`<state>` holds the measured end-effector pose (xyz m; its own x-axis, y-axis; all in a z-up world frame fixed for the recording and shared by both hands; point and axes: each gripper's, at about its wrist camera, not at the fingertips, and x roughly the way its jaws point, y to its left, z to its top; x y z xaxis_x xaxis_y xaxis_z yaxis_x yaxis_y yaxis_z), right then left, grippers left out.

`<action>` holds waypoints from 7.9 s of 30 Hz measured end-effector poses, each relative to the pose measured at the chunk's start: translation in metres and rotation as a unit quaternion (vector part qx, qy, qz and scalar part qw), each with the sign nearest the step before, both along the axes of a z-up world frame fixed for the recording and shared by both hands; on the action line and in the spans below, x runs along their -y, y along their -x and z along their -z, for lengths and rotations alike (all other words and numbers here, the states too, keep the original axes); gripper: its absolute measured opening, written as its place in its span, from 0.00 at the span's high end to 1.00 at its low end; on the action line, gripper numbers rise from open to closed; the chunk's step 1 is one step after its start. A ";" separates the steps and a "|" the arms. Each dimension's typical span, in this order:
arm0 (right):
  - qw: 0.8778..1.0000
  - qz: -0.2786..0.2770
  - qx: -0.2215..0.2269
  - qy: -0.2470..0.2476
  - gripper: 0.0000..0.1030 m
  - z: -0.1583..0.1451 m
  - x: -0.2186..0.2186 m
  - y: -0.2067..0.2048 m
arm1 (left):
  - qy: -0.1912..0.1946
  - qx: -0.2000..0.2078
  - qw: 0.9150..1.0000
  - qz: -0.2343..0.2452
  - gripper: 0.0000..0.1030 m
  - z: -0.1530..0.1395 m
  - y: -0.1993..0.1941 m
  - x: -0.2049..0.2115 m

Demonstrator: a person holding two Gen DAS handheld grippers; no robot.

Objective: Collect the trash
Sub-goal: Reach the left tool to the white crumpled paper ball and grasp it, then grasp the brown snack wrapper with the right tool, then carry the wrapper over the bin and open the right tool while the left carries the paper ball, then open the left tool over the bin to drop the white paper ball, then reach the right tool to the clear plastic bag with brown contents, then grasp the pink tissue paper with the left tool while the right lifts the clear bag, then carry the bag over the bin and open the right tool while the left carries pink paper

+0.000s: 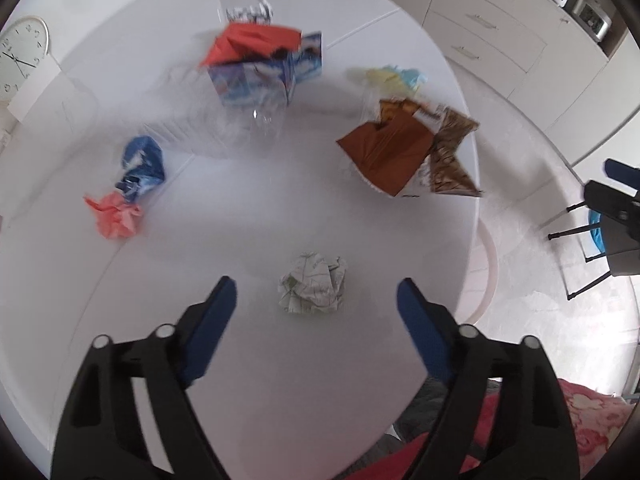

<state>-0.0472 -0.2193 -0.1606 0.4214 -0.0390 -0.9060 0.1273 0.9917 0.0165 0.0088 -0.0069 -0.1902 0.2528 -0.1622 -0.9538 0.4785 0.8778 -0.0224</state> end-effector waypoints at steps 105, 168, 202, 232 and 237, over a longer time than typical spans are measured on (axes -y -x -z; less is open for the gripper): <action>0.989 0.116 -0.051 -0.076 0.03 0.049 0.131 0.067 | 0.097 -0.019 0.985 0.141 0.69 -0.054 0.051 0.139; 0.989 -0.118 -0.091 0.008 0.03 0.065 -0.133 -0.132 | 0.055 0.003 0.987 -0.151 0.08 -0.052 -0.038 -0.146; 0.992 -0.073 -0.079 -0.071 0.34 0.044 -0.093 -0.112 | 0.053 0.026 0.996 -0.065 0.59 0.024 -0.104 -0.127; 0.994 0.019 -0.070 -0.085 0.34 0.034 0.022 -0.012 | 0.102 0.023 0.994 -0.020 0.62 -0.068 -0.024 -0.042; 0.990 0.027 -0.103 -0.094 0.14 0.065 0.041 0.000 | 0.102 0.028 0.994 0.030 0.62 -0.076 -0.007 0.000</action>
